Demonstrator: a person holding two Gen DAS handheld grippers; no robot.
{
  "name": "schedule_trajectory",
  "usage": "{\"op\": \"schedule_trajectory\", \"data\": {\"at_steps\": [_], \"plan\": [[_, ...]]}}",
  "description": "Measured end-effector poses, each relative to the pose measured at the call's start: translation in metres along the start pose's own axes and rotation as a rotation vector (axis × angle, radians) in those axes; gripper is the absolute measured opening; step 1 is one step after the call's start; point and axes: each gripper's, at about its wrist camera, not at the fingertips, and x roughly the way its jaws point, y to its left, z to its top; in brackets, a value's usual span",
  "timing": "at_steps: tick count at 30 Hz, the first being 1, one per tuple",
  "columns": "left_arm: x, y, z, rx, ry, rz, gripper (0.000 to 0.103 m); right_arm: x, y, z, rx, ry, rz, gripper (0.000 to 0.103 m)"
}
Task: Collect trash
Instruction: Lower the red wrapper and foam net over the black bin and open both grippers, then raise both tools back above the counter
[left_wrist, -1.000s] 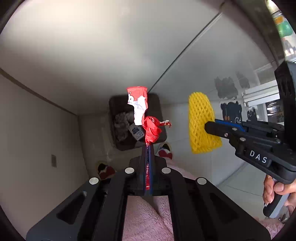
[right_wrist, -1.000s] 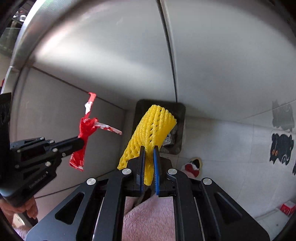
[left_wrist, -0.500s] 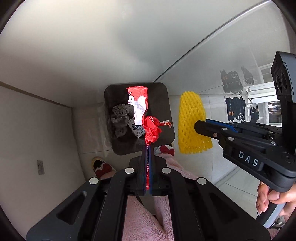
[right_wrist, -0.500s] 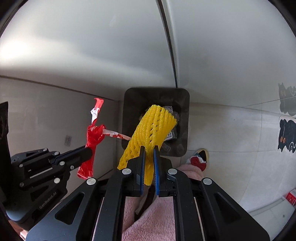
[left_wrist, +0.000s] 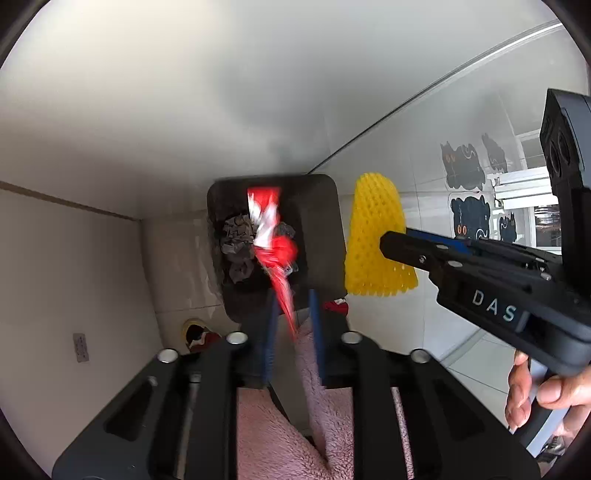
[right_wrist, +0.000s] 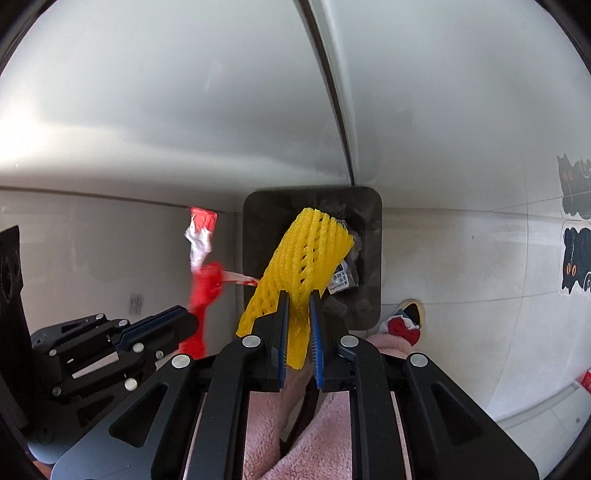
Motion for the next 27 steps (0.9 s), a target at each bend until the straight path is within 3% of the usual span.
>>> {"op": "schedule_trajectory", "data": {"at_steps": [4,5,8,12,19,27], "plan": [[-0.008,-0.003,0.0,0.008,-0.02,0.01,0.032,-0.003,0.001,0.004,0.015,-0.014,0.003,0.049],[-0.009,-0.004,0.0,0.009,-0.023,0.013,0.038,-0.005,0.002,0.004,0.014,-0.021,-0.001,0.052],[-0.019,-0.007,0.001,0.023,-0.043,0.03,0.059,-0.013,0.003,0.006,0.02,-0.04,-0.019,0.073],[-0.036,-0.009,0.002,0.031,-0.064,0.038,0.074,-0.026,0.006,0.006,0.007,-0.061,-0.044,0.095],[-0.081,-0.019,-0.003,0.052,-0.113,0.044,0.085,-0.071,0.009,-0.004,0.0,-0.104,-0.052,0.099],[-0.171,-0.033,-0.028,0.055,-0.232,0.026,0.089,-0.169,0.019,-0.027,-0.029,-0.219,-0.023,0.099]]}}
